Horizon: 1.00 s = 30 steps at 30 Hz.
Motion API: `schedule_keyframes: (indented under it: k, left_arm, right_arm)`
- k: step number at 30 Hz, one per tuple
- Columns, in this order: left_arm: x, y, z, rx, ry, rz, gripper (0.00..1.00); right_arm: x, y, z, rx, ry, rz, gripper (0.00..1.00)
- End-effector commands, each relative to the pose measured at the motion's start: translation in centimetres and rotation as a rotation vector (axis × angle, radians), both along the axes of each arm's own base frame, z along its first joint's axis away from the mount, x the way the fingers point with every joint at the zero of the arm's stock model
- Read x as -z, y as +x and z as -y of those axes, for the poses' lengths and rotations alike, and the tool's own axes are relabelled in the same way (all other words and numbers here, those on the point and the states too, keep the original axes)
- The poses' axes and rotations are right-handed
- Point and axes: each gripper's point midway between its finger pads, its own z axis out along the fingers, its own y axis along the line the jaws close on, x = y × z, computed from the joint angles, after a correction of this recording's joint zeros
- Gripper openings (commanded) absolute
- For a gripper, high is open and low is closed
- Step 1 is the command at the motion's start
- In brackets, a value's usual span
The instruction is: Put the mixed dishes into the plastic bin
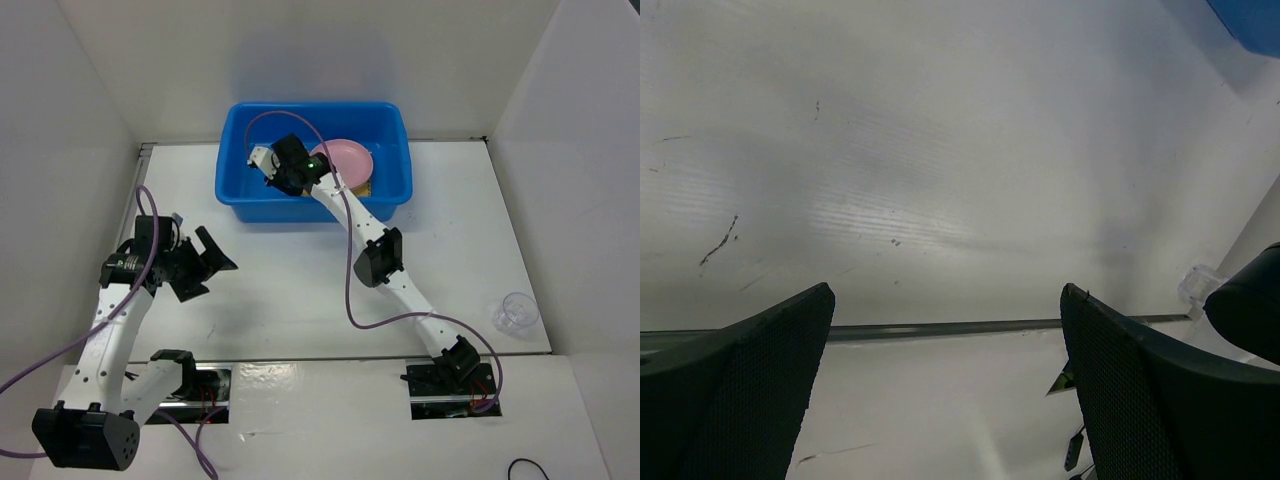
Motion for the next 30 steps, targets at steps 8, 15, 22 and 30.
schedule_keyframes:
  k: [8, 15, 22, 30]
  left_arm:
    - [0.4, -0.5, 0.1, -0.018, -0.020, -0.009, 1.00]
    - [1.2, 0.3, 0.7, 0.011, -0.048, -0.003, 1.00]
    - [1.5, 1.5, 0.3, 0.025, -0.015, 0.010, 1.00]
    - [2.1, 3.5, 0.0, 0.063, 0.023, 0.026, 1.00]
  right_arm:
    - [-6.0, 0.1, -3.0, -0.049, 0.079, 0.155, 0.44]
    - [-17.0, 0.6, -2.6, 0.031, 0.216, 0.353, 0.81]
    - [-30.8, -2.9, 3.8, 0.210, 0.420, 0.429, 1.00]
    - [-29.7, -6.0, 19.3, 0.499, 0.293, 0.176, 0.98]
